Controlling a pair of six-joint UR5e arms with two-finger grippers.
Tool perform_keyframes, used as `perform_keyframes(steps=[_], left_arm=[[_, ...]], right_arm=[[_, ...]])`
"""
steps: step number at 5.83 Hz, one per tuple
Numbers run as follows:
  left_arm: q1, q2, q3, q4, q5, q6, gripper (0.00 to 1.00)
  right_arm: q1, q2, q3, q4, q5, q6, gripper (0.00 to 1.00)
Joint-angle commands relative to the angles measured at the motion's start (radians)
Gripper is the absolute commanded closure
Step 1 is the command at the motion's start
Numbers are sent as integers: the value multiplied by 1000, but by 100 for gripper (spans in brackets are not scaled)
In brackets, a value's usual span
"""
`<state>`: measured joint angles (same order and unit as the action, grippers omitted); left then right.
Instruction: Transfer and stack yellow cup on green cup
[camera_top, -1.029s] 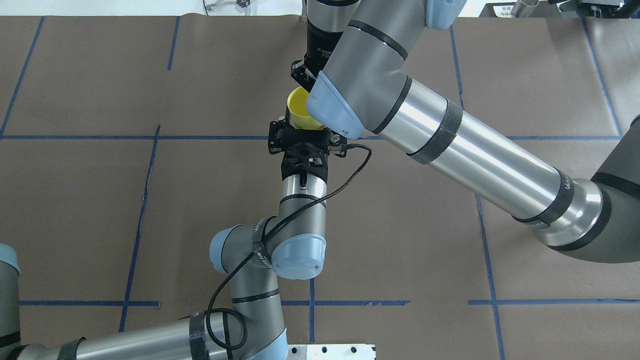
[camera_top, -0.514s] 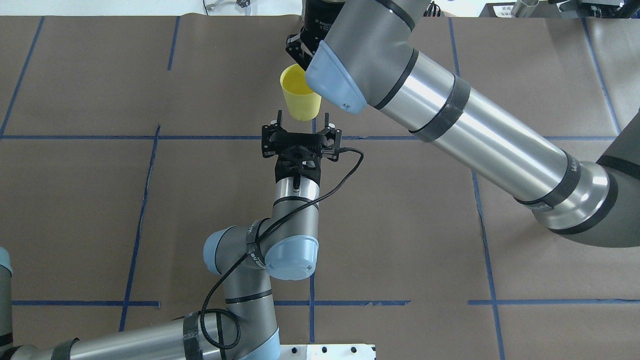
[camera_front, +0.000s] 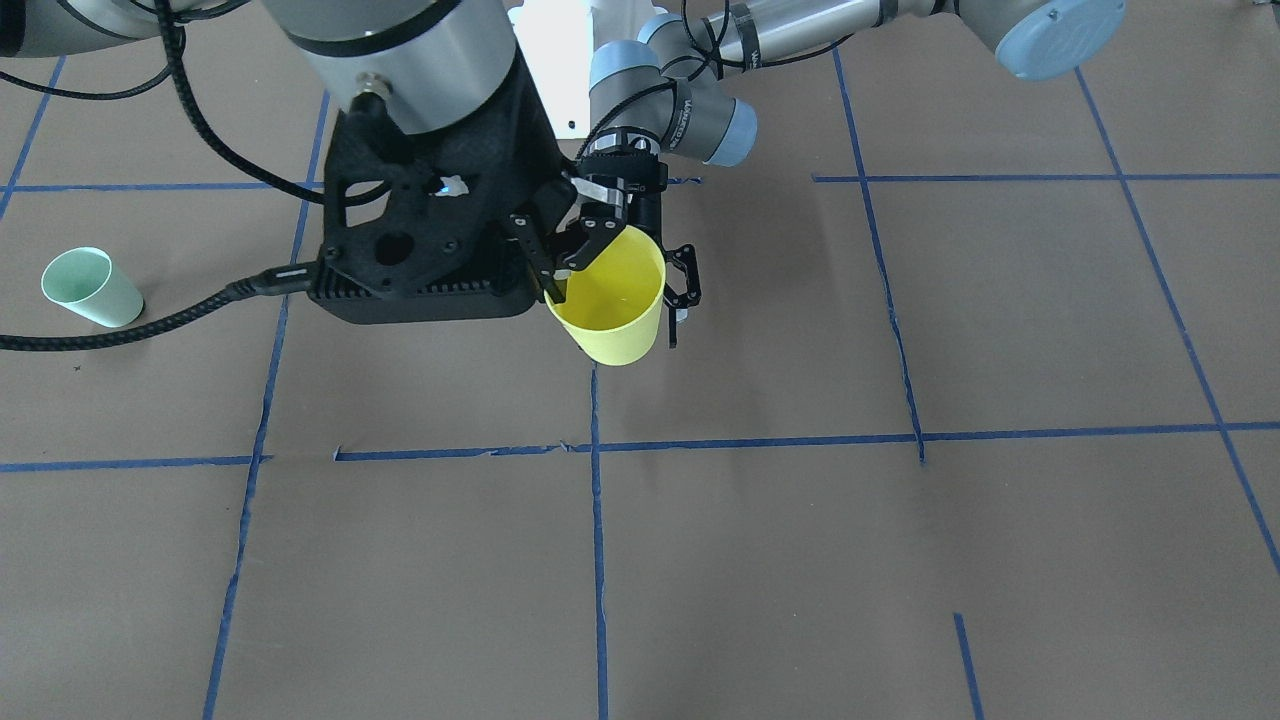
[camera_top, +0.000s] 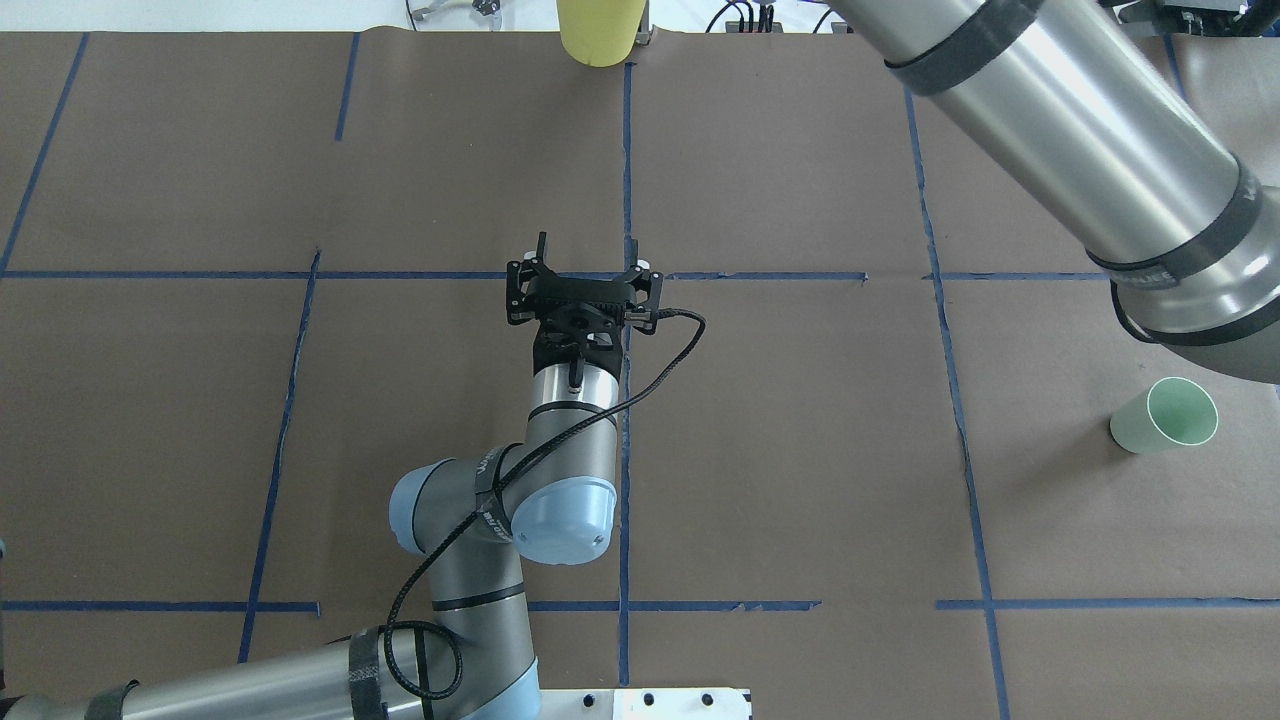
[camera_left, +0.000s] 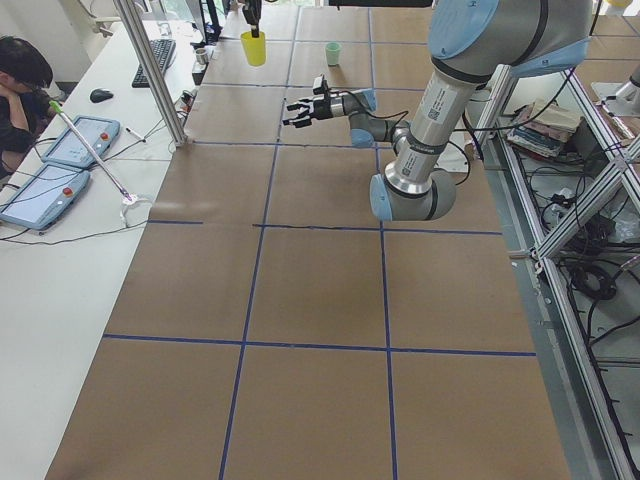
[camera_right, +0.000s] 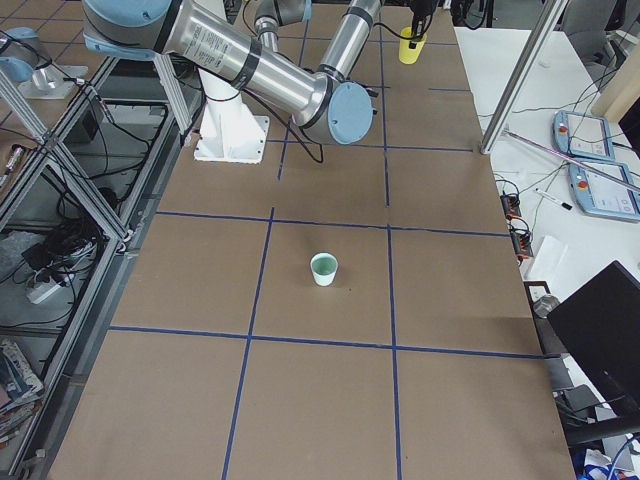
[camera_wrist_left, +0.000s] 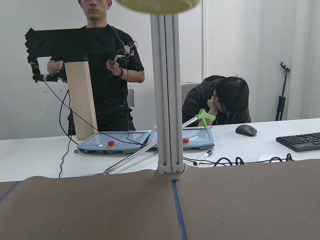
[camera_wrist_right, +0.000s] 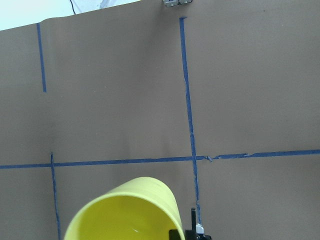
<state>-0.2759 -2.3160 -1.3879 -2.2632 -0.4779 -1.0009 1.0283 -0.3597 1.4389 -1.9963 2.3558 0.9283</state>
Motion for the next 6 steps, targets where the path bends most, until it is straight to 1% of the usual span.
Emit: perform_keyframes(steps=[1,2,3,4,5,6], left_arm=[[-53,6,-63,-30,-74,74,0],[-140,53,-107,-29,-158,77,0],[-245,106,-156,3,-326,90,0],[-343,121,-169,90,-454,96,0],[-415,153,-186,121,-611,96,0],[-480,246,-229,146,-816,96,0]], right_arm=[[42,-113,73,-4,3,-32,100],[56,-242,189,-4,2,-102,100],[76,-362,284,-4,0,-197,100],[93,-507,410,-4,-6,-277,100],[129,-650,536,-4,-6,-389,100],[150,-789,617,-4,-10,-501,100]])
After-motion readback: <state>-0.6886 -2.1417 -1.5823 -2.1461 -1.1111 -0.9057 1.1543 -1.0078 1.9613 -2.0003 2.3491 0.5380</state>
